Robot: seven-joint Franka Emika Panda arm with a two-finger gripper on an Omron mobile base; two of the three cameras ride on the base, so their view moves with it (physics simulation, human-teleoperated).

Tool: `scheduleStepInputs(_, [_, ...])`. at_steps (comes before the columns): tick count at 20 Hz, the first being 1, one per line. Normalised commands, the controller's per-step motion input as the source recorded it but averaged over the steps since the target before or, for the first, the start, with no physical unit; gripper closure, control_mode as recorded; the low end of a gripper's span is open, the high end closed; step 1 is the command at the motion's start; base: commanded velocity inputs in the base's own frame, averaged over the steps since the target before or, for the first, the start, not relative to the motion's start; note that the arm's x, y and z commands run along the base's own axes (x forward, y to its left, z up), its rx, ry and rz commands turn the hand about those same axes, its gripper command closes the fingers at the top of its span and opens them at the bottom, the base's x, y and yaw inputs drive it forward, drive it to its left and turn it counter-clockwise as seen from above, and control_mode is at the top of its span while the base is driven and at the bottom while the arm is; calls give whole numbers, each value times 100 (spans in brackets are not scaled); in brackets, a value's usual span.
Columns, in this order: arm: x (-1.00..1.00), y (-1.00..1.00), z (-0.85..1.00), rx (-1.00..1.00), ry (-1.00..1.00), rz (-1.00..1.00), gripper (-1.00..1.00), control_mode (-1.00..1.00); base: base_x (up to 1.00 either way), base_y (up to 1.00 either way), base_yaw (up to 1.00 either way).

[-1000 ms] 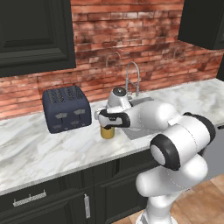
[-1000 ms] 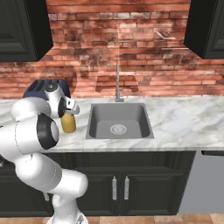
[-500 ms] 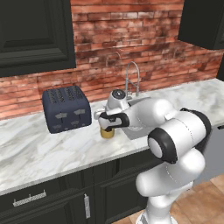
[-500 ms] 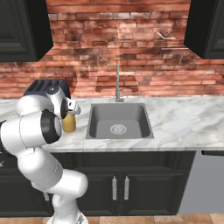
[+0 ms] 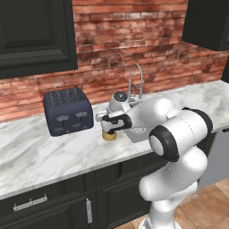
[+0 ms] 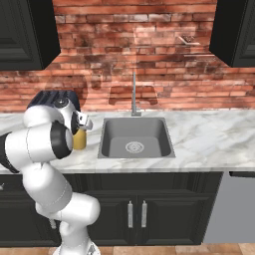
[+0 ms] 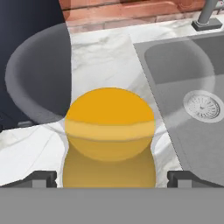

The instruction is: Place the pitcher and cup on the dining counter for serving.

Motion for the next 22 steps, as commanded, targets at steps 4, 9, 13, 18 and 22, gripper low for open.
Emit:
scheduleStepInputs(4, [7,0,-6,0,-2,0,-100,-100,0,0,0])
scheduleStepInputs(9, [5,0,-3,0,-3,0,100,-100,0,0,0])
scheduleStepInputs(13, [3,0,-5,0,-4,0,100,-100,0,0,0])
scheduleStepInputs(18, [1,0,-1,0,-1,0,100,-100,0,0,0])
scheduleStepInputs(22, [0,0,0,0,0,0,100,-100,0,0,0])
